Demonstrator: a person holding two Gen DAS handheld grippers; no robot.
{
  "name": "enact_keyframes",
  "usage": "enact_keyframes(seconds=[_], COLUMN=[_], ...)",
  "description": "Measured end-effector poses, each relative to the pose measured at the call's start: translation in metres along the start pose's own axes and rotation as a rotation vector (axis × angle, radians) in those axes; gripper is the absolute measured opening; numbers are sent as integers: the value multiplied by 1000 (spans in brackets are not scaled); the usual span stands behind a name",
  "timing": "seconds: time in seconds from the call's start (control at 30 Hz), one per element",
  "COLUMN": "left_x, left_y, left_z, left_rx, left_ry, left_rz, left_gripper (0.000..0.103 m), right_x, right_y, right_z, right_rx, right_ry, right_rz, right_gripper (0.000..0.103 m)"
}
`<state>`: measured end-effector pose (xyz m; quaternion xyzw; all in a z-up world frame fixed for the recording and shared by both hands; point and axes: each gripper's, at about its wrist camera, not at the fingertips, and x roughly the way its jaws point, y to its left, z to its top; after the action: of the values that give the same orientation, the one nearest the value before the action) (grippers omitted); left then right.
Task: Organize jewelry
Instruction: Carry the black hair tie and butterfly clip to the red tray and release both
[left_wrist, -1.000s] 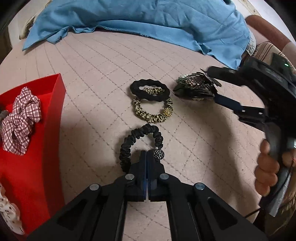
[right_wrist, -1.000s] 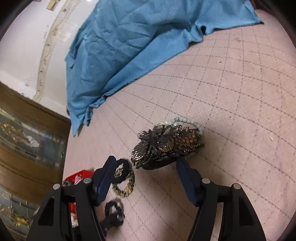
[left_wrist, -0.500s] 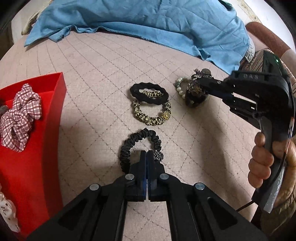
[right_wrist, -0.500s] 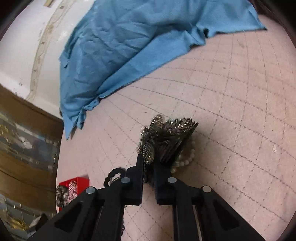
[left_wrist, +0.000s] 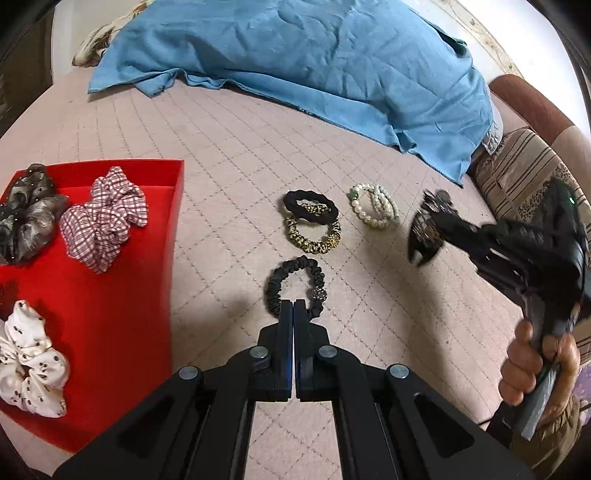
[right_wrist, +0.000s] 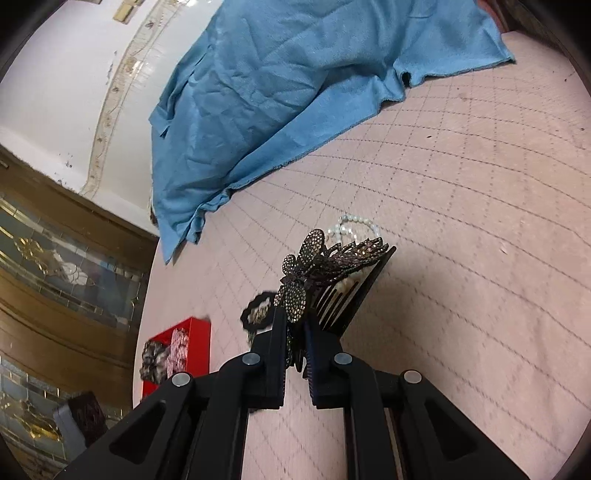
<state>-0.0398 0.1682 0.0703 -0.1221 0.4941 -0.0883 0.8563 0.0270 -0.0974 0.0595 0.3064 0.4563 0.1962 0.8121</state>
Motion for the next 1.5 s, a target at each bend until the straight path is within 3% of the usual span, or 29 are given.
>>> enact_keyframes(seconds=[0.1,0.23,0.37,0.43,0.53,0.57,0.67,0.7,0.73,0.77,1.07,1.23,1.3,1.37,1.5], left_x=[11,36,57,62,68,70,69,67,64,63,15,18,33,47,68], left_y=[1,-2,-5,-7,-10,-13,-20,-19,-18,-17,-9,-3,-4,-7,-10], left_z=[5,13,17,19,19,17,13,13,13,13,7,10,14,17,20], left_rx=[2,28,52,61,64,85,126,116,101,94,23,7,26,53,106], left_ry=[18,30,53,53,72,73,63,63,63,60,-3,13,31,46,55], left_rz=[10,25,38,36,28,52,92,86,77,74,23,25,32,48,85], left_gripper=[1,12,13,13,12,9,0,0,0,0,0,0,6,26,28], right_x=[-8,-12,-8,-5,-1,0,7,9,9,9,-18,-25,-26,-24,-18], right_y=[3,-1,-13,-19,-22,-22,-23,-23,-25,-26,-24,-19,-19,-21,-32], right_z=[-13,-29,-35,-35,-34,-34,-35,-35,-35,-35,-34,-41,-46,-49,-52], right_rx=[-31,-66,-74,-68,-72,-74,-83,-83,-82,-77,-53,-58,-62,-66,-65], right_ry=[15,52,82,86,73,70,81,81,81,83,25,40,45,58,82], right_rz=[-2,-17,-57,-62,-74,-72,-83,-94,-102,-92,-61,-31,-45,-61,-109], right_gripper=[10,10,14,21,41,42,40,33,18,17,17,18,19,19,24])
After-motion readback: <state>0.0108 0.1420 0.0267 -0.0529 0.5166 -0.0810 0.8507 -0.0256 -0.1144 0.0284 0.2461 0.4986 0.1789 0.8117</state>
